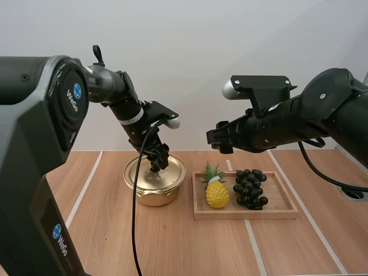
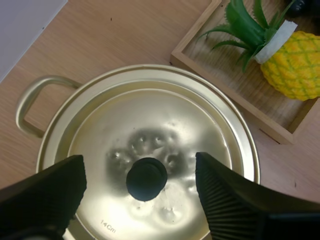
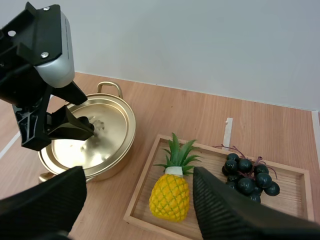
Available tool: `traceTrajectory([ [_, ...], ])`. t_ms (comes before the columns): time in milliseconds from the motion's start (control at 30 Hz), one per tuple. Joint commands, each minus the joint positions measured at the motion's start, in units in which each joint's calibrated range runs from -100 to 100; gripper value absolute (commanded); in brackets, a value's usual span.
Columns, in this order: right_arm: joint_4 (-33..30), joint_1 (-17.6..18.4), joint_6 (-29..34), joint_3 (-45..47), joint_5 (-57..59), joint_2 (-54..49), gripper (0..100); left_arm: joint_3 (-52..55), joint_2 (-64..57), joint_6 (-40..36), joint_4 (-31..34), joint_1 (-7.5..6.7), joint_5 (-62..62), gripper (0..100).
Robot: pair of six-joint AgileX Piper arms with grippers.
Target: Open the pot, put the pineapple inside, and close it
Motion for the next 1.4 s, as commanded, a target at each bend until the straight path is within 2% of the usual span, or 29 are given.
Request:
traceTrajectory([
  [0, -0.53, -0.16, -0.58, -0.36, -1.08, -0.19, 100, -0.51, -0.07, 0.34, -1.31, -0.19, 0.55, 100],
  [1067, -0.53, -0.16, -0.58, -0.36, -0.13, -0.19, 100, -0.51, 2.45, -0.57, -1.04, -0.19, 4.32, 100],
  [1367, -0.53, -0.16, -0.58, -0.36, 0.23, -0.19, 100, -0.51, 3.0, -2.51, 4.49, -0.19, 1.34, 100],
])
